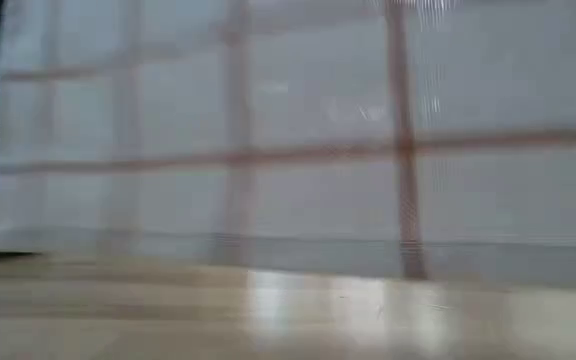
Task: Fold towel
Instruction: Fold the bottom white towel
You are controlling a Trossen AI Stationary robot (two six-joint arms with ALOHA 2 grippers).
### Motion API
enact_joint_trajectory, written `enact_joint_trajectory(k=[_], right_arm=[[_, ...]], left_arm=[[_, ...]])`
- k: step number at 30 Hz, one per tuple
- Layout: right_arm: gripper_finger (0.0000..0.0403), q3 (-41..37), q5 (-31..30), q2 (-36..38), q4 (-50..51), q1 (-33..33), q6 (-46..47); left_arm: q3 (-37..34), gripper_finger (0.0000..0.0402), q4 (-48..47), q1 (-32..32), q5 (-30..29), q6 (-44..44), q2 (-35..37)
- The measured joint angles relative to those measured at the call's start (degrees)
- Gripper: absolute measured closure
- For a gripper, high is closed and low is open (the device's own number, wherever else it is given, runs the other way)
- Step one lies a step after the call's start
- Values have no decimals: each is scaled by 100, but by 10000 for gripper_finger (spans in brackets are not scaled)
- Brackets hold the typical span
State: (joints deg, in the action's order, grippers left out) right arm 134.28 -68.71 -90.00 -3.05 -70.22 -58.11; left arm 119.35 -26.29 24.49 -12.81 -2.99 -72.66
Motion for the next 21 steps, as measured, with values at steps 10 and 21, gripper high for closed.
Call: enact_joint_trajectory(k=[10, 21], right_arm=[[397, -182, -1226, 274, 19, 321, 375], [397, -940, -2072, 776, 3569, 1322, 4222]], left_arm=[[-213, 397, -1454, -706, -1385, 658, -121], [-1143, 397, -2194, -1529, -600, 1447, -328]])
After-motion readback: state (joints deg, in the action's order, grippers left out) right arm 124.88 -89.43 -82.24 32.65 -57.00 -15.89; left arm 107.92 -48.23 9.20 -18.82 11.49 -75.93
